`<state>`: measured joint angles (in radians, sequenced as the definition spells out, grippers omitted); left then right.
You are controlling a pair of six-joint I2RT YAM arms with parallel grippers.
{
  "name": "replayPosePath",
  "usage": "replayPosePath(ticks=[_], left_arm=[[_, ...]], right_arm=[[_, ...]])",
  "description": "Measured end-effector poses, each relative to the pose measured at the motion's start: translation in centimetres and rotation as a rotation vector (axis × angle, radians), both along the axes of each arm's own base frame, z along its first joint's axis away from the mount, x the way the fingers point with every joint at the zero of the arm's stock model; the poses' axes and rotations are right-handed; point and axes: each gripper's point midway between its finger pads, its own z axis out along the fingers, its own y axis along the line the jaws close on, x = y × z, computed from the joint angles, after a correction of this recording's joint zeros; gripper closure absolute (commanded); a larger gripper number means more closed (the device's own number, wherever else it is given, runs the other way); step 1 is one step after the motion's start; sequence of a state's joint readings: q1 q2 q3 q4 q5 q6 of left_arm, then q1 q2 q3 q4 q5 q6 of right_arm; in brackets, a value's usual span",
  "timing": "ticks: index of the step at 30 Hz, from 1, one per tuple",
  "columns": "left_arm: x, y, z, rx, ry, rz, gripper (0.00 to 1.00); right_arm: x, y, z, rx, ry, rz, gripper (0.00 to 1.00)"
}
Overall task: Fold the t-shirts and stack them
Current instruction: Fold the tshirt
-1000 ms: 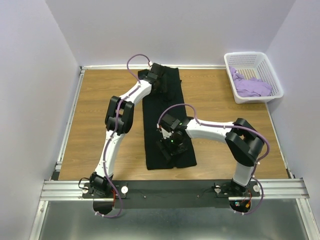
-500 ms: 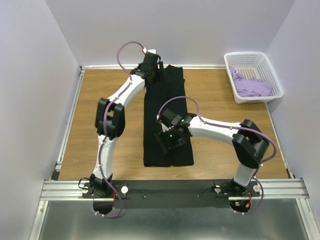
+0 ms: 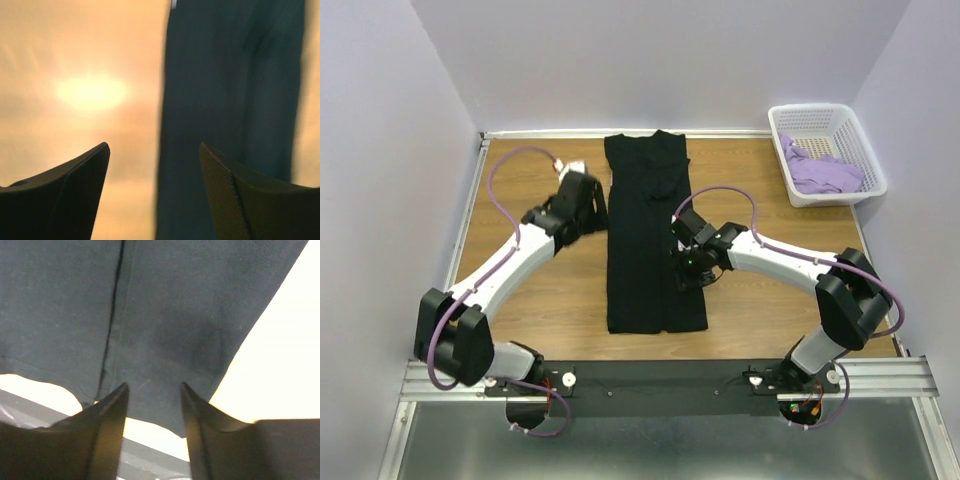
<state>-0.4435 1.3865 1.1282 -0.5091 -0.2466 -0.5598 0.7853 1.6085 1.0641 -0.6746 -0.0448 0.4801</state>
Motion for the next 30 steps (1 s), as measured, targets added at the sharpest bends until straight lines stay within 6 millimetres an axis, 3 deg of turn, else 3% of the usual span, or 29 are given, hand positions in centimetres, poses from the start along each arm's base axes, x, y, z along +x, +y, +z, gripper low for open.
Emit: replayPosePath(ticks=[2,5,11,18,30], left_arm=[[-4.7,0.1,-4.2,0.015,0.133,-0.04,0.23],[-10.5,-0.6,-7.1,-0.006,0.252,-0.106,0.23],[-15.8,-3.0,-7.6,-0.09,0.322,-0.199,0.23],[-19.6,-4.4,-11.3,-0.04,0.483,-0.252,0.23],[-20.3,-4.1,-13.0,-0.002,0.547,-0.23,0.27]], right_arm=[[-0.1,-0.1,-0.1,-0.004,0.002,-0.005,0.51],[-0.4,-0.4,-0.5,-0.007,0.011,-0.02,0.46],[-2.1,-1.9,-0.8,-0.008,0.039,-0.078,0.42],[-4.5,-4.0,-1.6,-0.034,0.089,-0.136,0.41],[-6.7,-5.7,-3.2,-0.078,0.155,-0.162,0.41]])
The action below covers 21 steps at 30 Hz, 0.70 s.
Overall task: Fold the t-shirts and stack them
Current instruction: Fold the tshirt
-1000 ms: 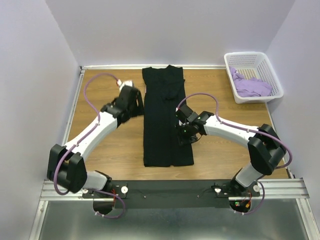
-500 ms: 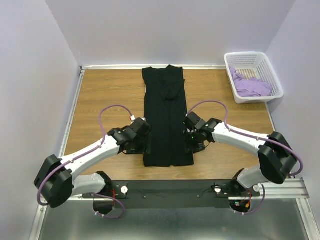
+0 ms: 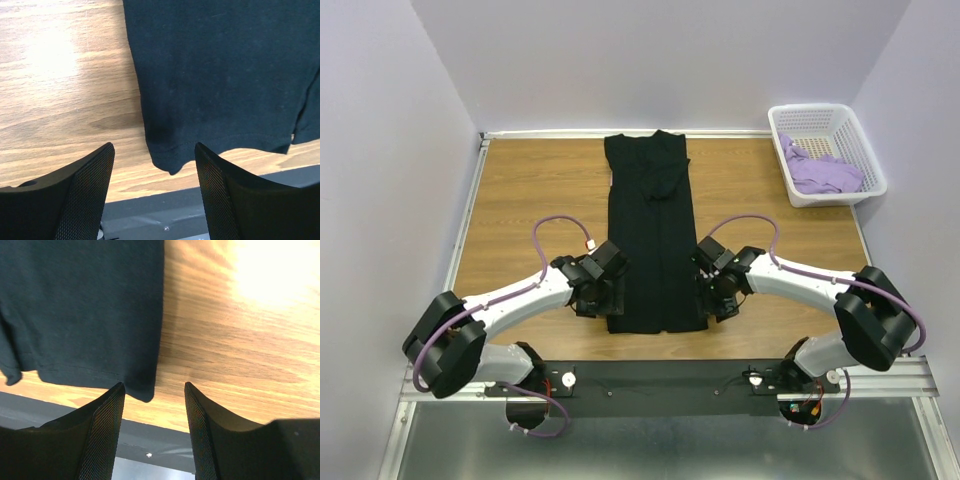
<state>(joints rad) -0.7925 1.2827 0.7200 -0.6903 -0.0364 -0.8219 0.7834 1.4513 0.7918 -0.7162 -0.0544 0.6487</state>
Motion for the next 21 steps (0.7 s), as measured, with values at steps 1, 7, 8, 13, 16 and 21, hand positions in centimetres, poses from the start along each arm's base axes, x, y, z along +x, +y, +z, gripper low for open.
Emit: replayPosePath(ticks=[1,7,8,13,16,21], left_arm=[[0.0,0.0,-0.1,0.003,0.003,0.0,0.27],[-0.4,0.2,-1.0,0.035,0.034,-0.005,0.27],[-0.5,0.2,-1.2,0.041,0.039,-0.007,0.27],[-0.7,0.3,-1.7,0.06,0.056,-0.014,0.3],[-0.8,0.4,-1.9,0.069,0.063,-0.014,0.32],[-0.8,0.5,-1.8,0.081,0.068,-0.006,0.34]], right_arm=[[-0.2,-0.1,-0.1,-0.001,0.007,-0.001,0.41],[-1.0,-0.1,-0.9,0.0,0.051,0.002,0.46],[-1.1,-0.1,-0.9,0.002,0.053,0.002,0.47],[-1.2,0.0,-1.1,0.004,0.065,0.002,0.73],[-1.3,0.2,-1.2,0.012,0.075,0.006,0.93],[-1.3,0.4,-1.2,0.023,0.079,0.019,0.99]])
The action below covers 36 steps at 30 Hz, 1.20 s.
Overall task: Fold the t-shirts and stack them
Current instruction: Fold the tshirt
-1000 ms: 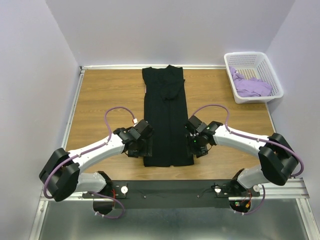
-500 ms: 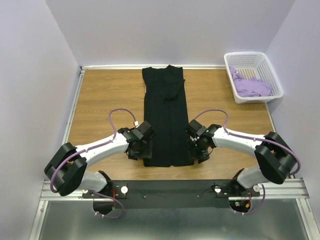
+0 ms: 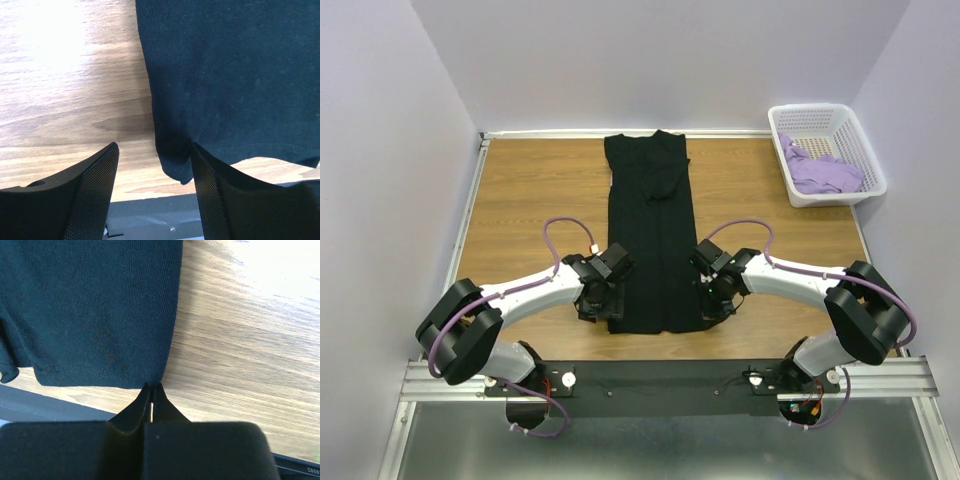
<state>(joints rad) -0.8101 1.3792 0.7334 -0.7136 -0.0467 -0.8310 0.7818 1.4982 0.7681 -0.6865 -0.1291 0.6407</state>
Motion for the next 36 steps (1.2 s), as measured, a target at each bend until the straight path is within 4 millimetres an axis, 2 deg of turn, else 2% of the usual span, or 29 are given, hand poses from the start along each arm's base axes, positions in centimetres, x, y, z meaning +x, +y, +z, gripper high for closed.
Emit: replayPosePath(ticks=[6,8,17,25,29,32,33,34,36], left_arm=[[-0.1,0.0,0.3,0.007,0.005,0.006,0.39],[-0.4,0.0,0.2,0.012,0.012,0.003,0.45],[-1.2,0.2,-0.2,0.038,0.039,-0.003,0.46],[-1.8,-0.5,-0.6,0.06,0.059,-0.038,0.48],[-1.8,-0.9,-0.7,0.077,0.072,-0.051,0.6],[-1.9,-1.4,-0.6,0.077,0.075,-0.063,0.82],[-2.0,-1.7,-0.6,0.07,0.075,-0.071,0.96],[-2.0,-1.8,-0.6,0.067,0.075,-0.071,1.0],[-2.1,-2.0,-0.6,0.06,0.072,-0.08,1.0]], right_arm=[[0.0,0.0,0.0,0.002,-0.001,0.011,0.99],[0.0,0.0,0.0,0.002,-0.001,0.014,0.99],[0.0,0.0,0.0,0.003,-0.003,0.023,0.99],[0.0,0.0,0.1,0.005,-0.005,0.025,0.99],[0.0,0.0,0.1,0.005,-0.006,0.024,0.99],[0.1,0.0,0.1,0.007,-0.008,0.024,0.99],[0.1,0.0,0.1,0.007,-0.009,0.024,0.99],[0.1,0.0,0.2,0.008,-0.009,0.024,0.99],[0.1,0.0,0.2,0.011,-0.012,0.024,0.99]])
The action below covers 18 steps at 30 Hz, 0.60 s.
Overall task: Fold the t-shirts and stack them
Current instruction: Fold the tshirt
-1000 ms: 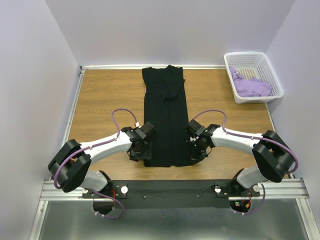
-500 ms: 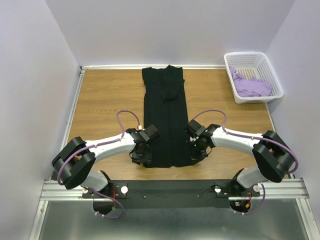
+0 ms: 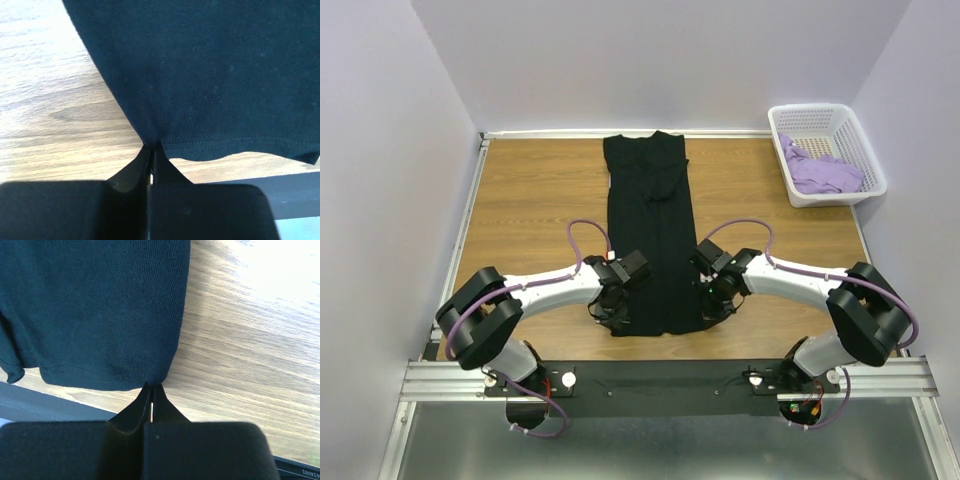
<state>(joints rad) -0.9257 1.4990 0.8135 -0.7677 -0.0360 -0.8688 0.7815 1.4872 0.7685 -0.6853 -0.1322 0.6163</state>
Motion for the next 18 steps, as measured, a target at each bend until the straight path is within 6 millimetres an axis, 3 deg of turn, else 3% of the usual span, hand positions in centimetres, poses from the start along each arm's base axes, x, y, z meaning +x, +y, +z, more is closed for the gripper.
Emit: replayPosePath(ticks=[6,10,15,18], left_arm=[[-0.8,0.7,0.4,0.0,0.005,-0.006,1.0],[-0.4,0.7,1.6,-0.014,0.006,-0.012,1.0],[5.1,-0.3,4.6,-0.095,-0.077,0.034,1.0],[10.1,0.5,6.2,-0.114,-0.155,0.084,1.0]], right_arm=[[0.4,0.4,1.1,0.034,-0.034,0.0,1.0],[2.0,1.6,3.1,0.071,-0.086,0.001,1.0],[6.9,3.2,6.6,0.129,-0.196,-0.022,1.0],[11.0,3.0,8.0,0.132,-0.254,-0.061,1.0]])
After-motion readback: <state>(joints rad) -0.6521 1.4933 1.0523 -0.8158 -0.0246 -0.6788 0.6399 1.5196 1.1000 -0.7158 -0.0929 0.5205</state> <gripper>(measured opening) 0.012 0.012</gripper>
